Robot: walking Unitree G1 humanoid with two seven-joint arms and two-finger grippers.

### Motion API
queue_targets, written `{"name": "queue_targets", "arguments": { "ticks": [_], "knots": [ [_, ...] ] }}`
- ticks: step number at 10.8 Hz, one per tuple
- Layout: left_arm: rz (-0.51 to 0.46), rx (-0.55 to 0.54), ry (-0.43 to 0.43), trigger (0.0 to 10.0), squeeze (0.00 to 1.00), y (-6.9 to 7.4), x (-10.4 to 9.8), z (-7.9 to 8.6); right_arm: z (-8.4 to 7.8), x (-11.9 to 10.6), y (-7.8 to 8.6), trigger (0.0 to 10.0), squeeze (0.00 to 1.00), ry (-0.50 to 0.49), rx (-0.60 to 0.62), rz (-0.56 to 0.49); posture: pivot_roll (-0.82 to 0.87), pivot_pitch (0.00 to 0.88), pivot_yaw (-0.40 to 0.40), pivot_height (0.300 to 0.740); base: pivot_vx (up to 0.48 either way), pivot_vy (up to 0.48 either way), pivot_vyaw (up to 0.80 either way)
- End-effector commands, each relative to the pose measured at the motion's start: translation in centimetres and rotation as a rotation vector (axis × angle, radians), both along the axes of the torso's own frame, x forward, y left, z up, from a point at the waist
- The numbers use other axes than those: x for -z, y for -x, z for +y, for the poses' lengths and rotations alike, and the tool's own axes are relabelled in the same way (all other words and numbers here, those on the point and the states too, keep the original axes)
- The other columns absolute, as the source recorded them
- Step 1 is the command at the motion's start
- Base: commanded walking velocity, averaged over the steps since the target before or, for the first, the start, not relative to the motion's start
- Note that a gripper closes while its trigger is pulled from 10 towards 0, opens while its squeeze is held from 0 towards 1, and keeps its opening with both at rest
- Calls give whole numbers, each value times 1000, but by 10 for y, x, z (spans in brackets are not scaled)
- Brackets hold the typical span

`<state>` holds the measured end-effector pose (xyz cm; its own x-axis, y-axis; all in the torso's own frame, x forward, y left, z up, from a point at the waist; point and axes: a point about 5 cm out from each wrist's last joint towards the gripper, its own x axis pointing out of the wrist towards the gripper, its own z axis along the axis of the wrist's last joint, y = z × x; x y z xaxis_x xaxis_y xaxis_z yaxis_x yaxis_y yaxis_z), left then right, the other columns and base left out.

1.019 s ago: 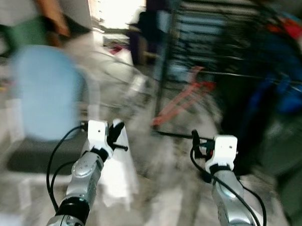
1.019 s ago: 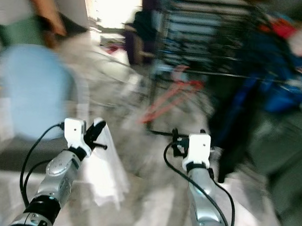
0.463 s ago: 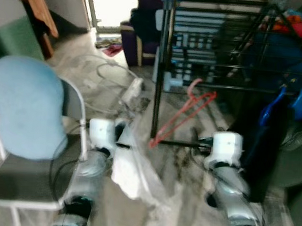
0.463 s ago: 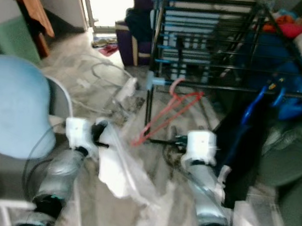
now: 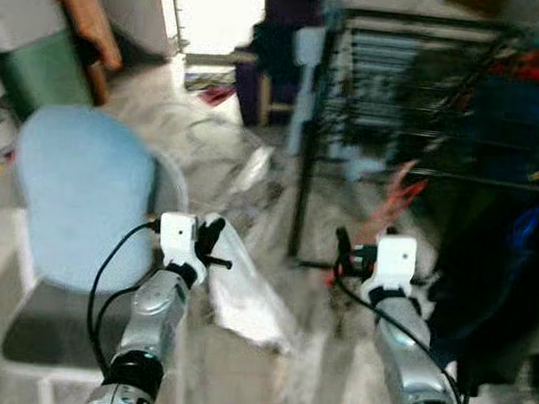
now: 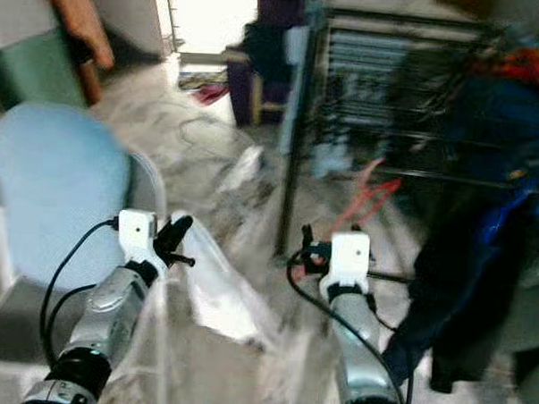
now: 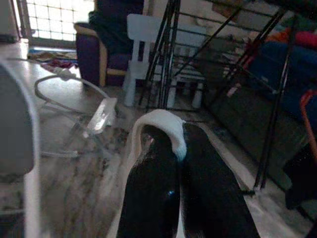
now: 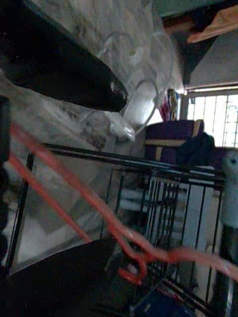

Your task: Hang hanger

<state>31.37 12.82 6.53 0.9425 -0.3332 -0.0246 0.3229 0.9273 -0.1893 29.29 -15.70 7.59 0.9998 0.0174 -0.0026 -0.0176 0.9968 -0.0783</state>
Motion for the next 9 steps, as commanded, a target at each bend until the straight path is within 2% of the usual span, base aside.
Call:
{"name": "queue_targets", "arguments": {
  "ticks": [1, 4, 6, 9],
  "knots": [
    [-30, 31, 4, 10000, 0, -1, -6, -7, -7, 1, 0, 10000, 0, -2, 30, 8, -85, 0, -10, 740, 0, 0, 0],
    [-21, 55, 7, 10000, 0, 0, -5, -12, -4, -4, -11, 10000, 0, -26, 45, 12, -90, 0, -6, 740, 0, 0, 0],
    [-23, 71, 11, 10000, 0, -1, -6, -14, 5, -9, -24, 10000, 0, -16, 24, 18, -85, 0, -5, 740, 0, 0, 0],
    [-19, 76, 16, 10000, 0, 1, -6, -15, -6, -9, -38, 10000, 0, 2, 92, 73, -74, 2, -10, 740, 0, 0, 0]
  ]
}}
